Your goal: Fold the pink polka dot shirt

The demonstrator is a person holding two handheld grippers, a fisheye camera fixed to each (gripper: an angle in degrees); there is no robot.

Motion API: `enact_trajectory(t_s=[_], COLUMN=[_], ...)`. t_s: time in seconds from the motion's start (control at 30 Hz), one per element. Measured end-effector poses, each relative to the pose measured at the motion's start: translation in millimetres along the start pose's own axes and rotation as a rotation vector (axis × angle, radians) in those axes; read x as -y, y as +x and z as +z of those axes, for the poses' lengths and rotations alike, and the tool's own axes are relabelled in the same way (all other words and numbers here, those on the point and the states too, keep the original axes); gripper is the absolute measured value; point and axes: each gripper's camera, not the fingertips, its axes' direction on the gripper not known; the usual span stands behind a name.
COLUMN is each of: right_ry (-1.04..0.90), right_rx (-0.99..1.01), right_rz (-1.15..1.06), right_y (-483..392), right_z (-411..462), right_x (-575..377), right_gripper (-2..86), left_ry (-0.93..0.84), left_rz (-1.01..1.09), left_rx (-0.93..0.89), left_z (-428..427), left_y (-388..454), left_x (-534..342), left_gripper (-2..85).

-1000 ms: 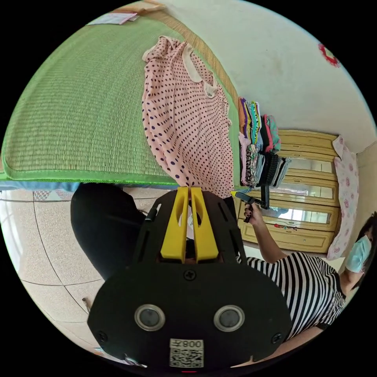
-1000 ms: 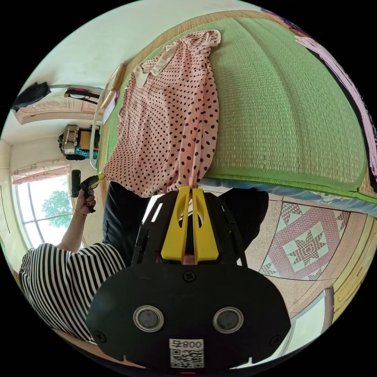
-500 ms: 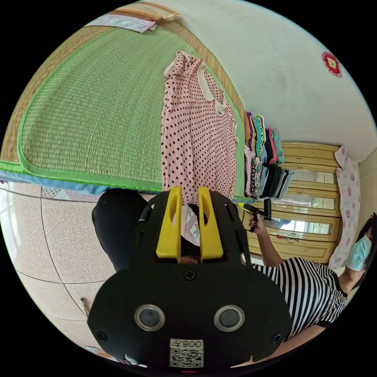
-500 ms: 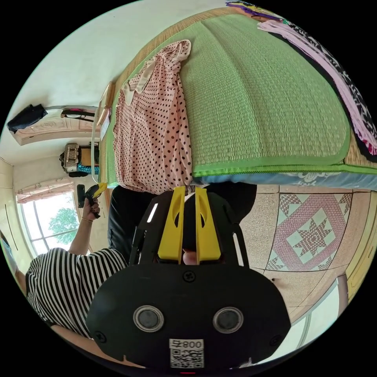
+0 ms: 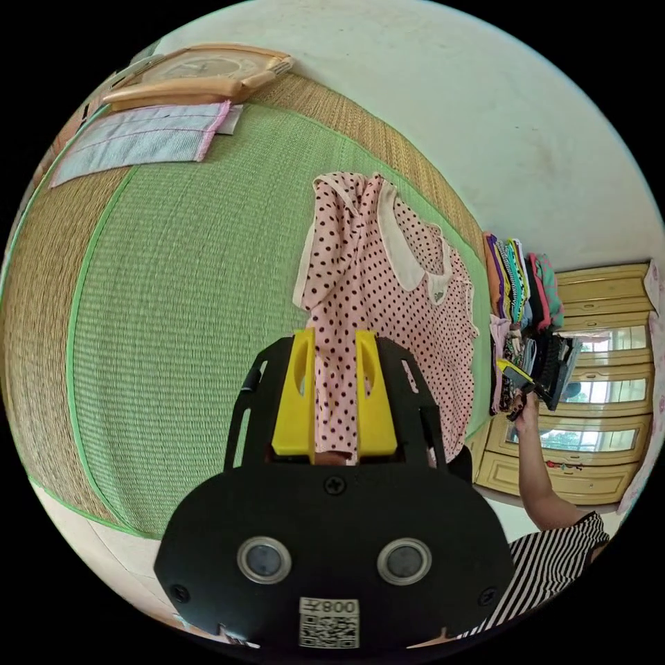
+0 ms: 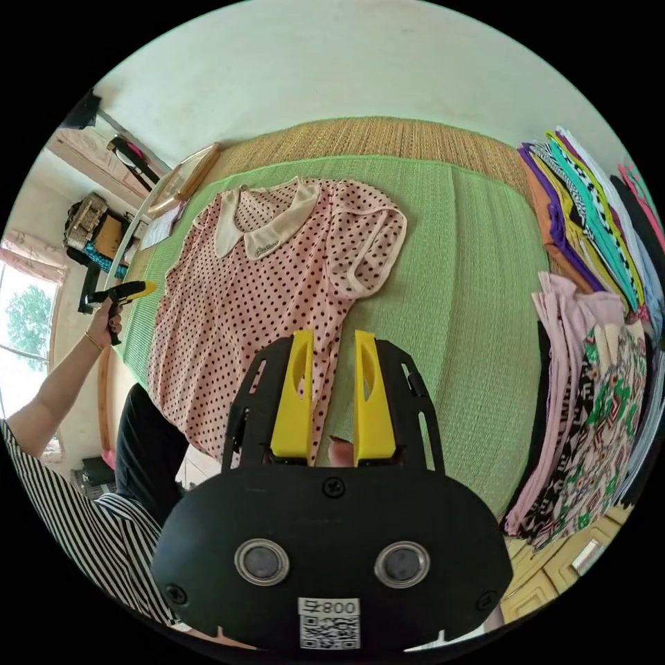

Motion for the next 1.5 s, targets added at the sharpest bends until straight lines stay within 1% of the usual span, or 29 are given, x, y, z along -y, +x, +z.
enact_trajectory(t_s=[0.17,0.2,0.23,0.3,0.43,0.47,0.53,0.6,0.63,0.67,0.73,0.77,0.83,0.9,0.93,1.03,1.1,1.27,1.37,1.43,1.5], right_ry=[-0.047,-0.073,-0.109,-0.16,-0.157,-0.148,-0.085,-0.053,-0.057,-0.069,-0.12,-0.117,-0.075,-0.035,0.0,0.061,0.074,-0.007,-0.02,-0.047,-0.077], right_rx=[-0.086,-0.126,-0.151,-0.183,-0.204,-0.198,-0.112,-0.043,-0.02,-0.01,0.021,0.027,0.044,-0.005,-0.034,-0.04,-0.051,-0.151,-0.293,-0.367,-0.389], right_rz=[-0.078,-0.095,-0.105,-0.11,-0.111,-0.105,-0.064,-0.023,0.009,0.024,0.101,0.119,0.155,0.153,0.142,0.084,0.036,-0.101,-0.217,-0.286,-0.309], right_y=[-26.2,-33.0,-38.5,-44.5,-51.1,-50.5,-44.4,-36.8,-31.7,-29.2,-20.9,-20.0,-23.2,-32.8,-41.4,-67.5,-85.7,-133.1,-165.6,-183.9,-192.0], right_z=[26.7,36.2,45.7,56.7,48.3,44.0,21.4,10.8,11.6,14.6,27.9,28.4,21.4,11.7,4.2,-7.4,-6.5,19.0,32.7,46.8,57.3], right_x=[53.6,62.4,69.6,76.6,82.2,82.7,83.2,82.1,81.3,80.9,78.4,77.5,76.8,80.8,86.1,110.8,131.0,186.8,206.8,217.4,224.2], right_gripper=[9.0,8.2,6.8,2.5,0.7,0.6,0.5,0.7,1.0,1.2,3.1,3.9,5.9,6.4,6.7,7.7,8.2,9.1,8.6,7.2,5.3], left_ry=[-0.034,-0.057,-0.039,-0.046,-0.014,-0.002,0.059,0.084,0.06,0.036,-0.024,-0.015,0.063,0.1,0.108,0.111,0.105,0.068,0.062,0.034,0.023], left_rz=[0.021,0.019,0.022,0.05,0.095,0.099,0.115,0.125,0.131,0.127,0.068,0.059,0.057,0.084,0.108,0.163,0.178,0.174,0.186,0.181,0.178], left_rx=[0.148,0.173,0.219,0.198,0.169,0.152,0.092,0.059,0.04,0.045,0.116,0.114,0.043,0.023,0.026,0.031,0.039,0.101,0.161,0.221,0.247], left_z=[12.6,17.3,16.0,15.4,1.4,-2.4,-19.0,-24.6,-20.2,-16.2,-4.1,-4.6,-15.0,-22.1,-24.8,-24.6,-19.3,2.6,14.3,26.5,33.6], left_y=[15.0,18.3,23.0,29.5,45.0,46.9,54.3,58.8,60.2,60.2,56.6,55.9,57.9,65.5,72.8,93.7,105.4,131.3,143.7,150.0,153.9], left_x=[42.9,50.6,55.4,63.4,77.1,78.7,84.0,87.1,90.1,91.8,96.9,97.5,100.3,107.1,114.7,141.1,160.5,211.4,235.6,249.6,255.8], left_gripper=[7.9,6.6,5.3,3.6,2.1,2.1,2.1,2.4,2.7,3.0,4.3,4.7,5.7,6.3,6.7,7.7,8.0,8.3,8.1,7.2,5.4])
